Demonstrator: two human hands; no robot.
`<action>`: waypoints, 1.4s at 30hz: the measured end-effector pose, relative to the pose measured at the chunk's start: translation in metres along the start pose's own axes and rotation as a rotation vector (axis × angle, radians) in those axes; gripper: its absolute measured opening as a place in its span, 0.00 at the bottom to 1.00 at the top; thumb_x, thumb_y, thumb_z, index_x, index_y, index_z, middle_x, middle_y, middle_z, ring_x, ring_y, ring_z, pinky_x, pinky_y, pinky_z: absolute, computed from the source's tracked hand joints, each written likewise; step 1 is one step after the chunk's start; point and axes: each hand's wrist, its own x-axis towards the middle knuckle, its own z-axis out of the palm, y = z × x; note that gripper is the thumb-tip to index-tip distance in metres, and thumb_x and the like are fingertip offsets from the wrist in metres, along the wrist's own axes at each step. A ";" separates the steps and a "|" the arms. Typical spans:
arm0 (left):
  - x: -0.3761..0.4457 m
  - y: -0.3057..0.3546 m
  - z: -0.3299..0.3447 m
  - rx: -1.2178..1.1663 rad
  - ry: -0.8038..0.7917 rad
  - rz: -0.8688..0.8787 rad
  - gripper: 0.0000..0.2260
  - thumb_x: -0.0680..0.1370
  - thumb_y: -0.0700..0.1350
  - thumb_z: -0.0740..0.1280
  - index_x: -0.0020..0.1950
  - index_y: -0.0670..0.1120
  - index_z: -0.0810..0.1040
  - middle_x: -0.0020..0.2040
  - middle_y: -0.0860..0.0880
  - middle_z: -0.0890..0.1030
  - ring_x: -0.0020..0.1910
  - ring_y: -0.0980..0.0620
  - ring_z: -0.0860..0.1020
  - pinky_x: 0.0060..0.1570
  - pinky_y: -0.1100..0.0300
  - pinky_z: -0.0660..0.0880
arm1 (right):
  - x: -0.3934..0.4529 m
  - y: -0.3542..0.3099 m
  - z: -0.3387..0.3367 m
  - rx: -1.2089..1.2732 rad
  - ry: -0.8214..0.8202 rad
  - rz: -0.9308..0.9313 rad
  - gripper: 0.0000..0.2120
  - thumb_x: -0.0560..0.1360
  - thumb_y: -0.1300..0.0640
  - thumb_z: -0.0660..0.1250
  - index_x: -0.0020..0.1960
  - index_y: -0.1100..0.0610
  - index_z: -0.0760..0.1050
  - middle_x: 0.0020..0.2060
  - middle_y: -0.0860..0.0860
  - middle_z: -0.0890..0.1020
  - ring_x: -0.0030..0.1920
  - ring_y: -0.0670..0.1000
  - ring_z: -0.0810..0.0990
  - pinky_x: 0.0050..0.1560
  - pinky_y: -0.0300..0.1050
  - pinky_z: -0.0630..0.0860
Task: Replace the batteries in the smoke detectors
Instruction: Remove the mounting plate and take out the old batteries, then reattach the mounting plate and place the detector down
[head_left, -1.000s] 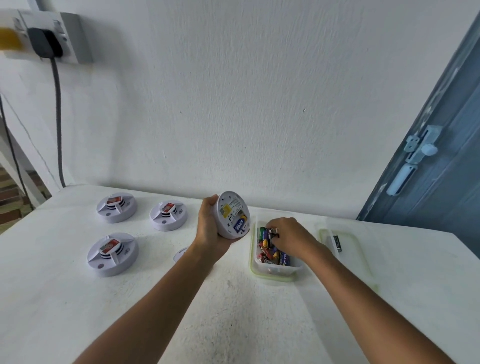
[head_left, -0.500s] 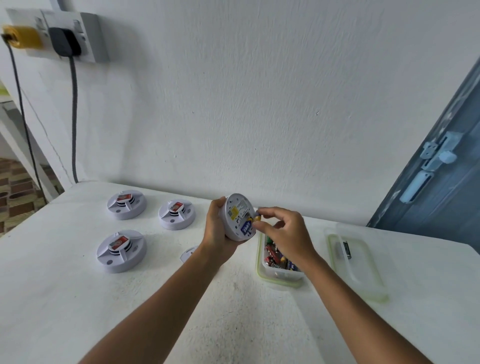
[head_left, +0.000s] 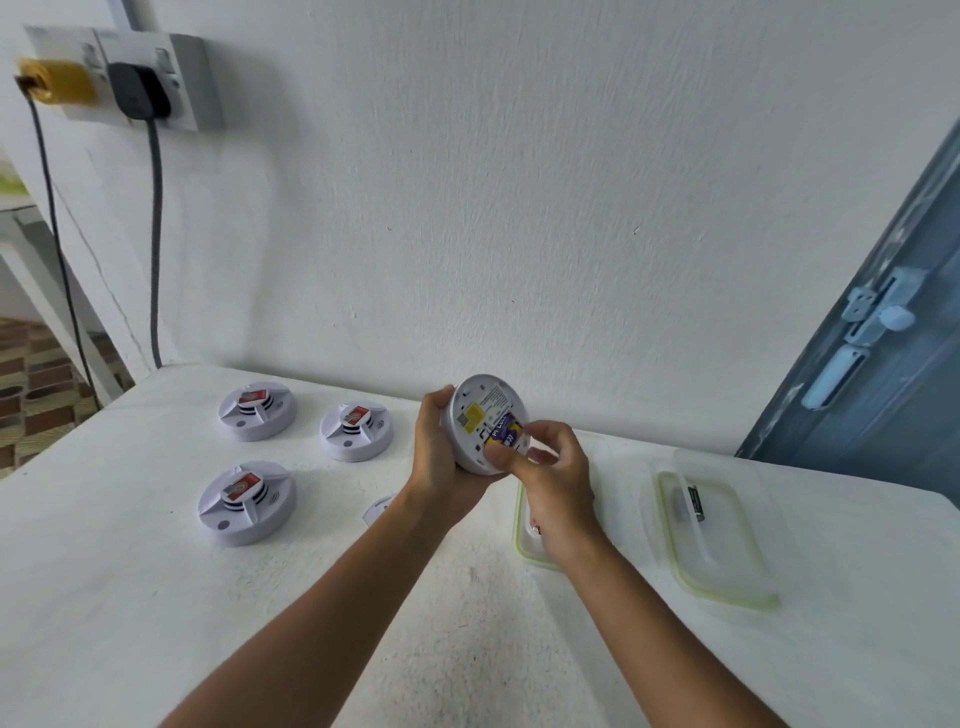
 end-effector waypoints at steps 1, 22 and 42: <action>-0.001 0.001 0.002 0.008 -0.013 0.003 0.21 0.79 0.56 0.54 0.54 0.43 0.79 0.50 0.39 0.80 0.51 0.41 0.77 0.53 0.45 0.74 | 0.001 -0.002 0.000 0.049 -0.006 0.055 0.25 0.62 0.58 0.80 0.55 0.52 0.73 0.56 0.48 0.78 0.56 0.50 0.77 0.46 0.40 0.73; -0.022 0.026 -0.006 0.076 -0.135 -0.068 0.26 0.77 0.57 0.53 0.48 0.42 0.86 0.49 0.38 0.83 0.52 0.39 0.78 0.56 0.43 0.73 | 0.004 -0.032 -0.002 0.220 -0.334 0.153 0.28 0.61 0.59 0.77 0.61 0.58 0.76 0.49 0.60 0.84 0.48 0.59 0.84 0.45 0.55 0.82; -0.120 0.028 -0.168 0.048 0.259 0.129 0.20 0.78 0.55 0.59 0.59 0.42 0.80 0.56 0.35 0.81 0.51 0.32 0.80 0.43 0.40 0.79 | -0.017 0.058 0.093 -1.157 -0.525 -0.201 0.24 0.69 0.58 0.67 0.65 0.56 0.72 0.58 0.57 0.79 0.61 0.61 0.74 0.56 0.49 0.75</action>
